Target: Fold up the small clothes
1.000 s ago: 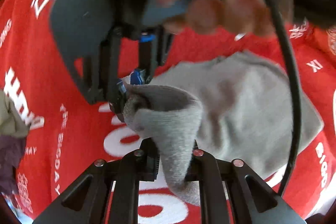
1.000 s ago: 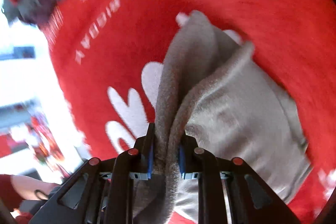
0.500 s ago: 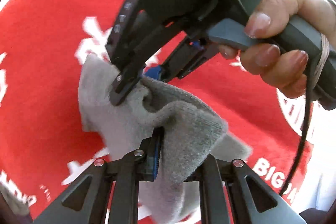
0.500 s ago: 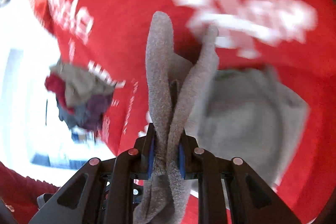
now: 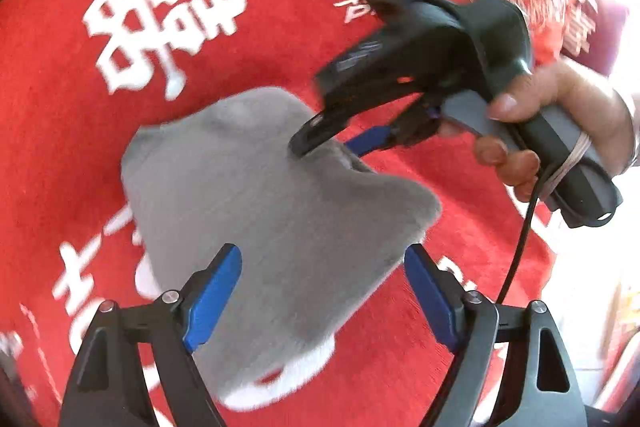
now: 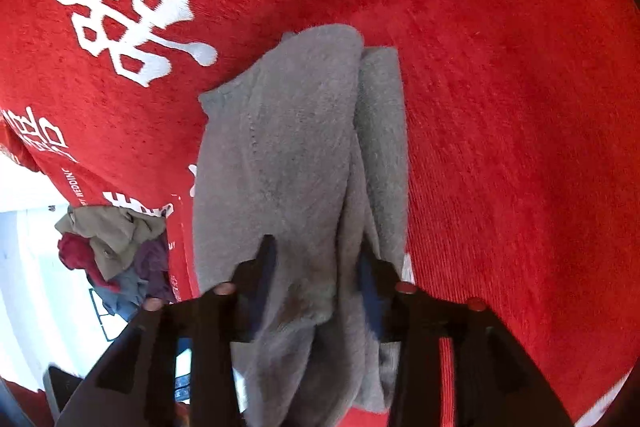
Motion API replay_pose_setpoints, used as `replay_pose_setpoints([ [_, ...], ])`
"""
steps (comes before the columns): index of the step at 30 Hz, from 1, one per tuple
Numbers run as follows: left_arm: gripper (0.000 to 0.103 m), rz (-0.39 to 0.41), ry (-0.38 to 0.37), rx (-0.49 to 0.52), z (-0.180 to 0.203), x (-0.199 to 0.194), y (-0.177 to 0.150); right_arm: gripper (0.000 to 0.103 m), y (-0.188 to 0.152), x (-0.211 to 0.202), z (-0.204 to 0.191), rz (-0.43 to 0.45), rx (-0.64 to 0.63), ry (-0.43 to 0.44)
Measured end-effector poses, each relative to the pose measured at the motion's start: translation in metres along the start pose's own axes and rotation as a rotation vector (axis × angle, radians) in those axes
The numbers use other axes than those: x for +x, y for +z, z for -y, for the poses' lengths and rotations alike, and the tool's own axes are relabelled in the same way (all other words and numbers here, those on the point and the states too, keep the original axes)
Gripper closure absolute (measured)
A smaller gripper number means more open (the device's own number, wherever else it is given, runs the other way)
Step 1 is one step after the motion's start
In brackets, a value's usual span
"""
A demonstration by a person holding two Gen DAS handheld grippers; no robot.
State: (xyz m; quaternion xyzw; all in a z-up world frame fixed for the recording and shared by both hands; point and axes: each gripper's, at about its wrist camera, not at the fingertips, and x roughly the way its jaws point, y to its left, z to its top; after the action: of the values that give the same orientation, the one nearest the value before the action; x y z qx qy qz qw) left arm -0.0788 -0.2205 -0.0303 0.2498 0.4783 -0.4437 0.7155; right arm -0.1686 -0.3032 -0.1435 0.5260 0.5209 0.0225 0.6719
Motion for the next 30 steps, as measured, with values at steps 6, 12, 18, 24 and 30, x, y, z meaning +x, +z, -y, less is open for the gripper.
replay_pose_setpoints([
  [6, 0.018, -0.062, 0.027, -0.314, -0.090, -0.004, -0.005, 0.041, -0.045, -0.040, 0.016, 0.056, 0.084, -0.007],
  [12, 0.019, -0.113, 0.103, -0.476, -0.148, 0.025, -0.018, 0.041, -0.101, -0.038, 0.041, 0.073, 0.204, 0.086],
  [18, 0.018, -0.163, 0.149, -0.373, -0.130, 0.045, -0.025, 0.090, -0.085, -0.034, 0.024, 0.131, 0.151, -0.004],
  [24, 0.018, -0.236, 0.113, -0.397, -0.126, 0.068, -0.047, 0.083, -0.089, -0.023, 0.039, 0.041, 0.067, -0.227],
  [30, 0.018, -0.241, 0.112, -0.401, -0.126, 0.070, -0.051, 0.043, -0.083, -0.064, 0.040, 0.147, 0.129, -0.235],
])
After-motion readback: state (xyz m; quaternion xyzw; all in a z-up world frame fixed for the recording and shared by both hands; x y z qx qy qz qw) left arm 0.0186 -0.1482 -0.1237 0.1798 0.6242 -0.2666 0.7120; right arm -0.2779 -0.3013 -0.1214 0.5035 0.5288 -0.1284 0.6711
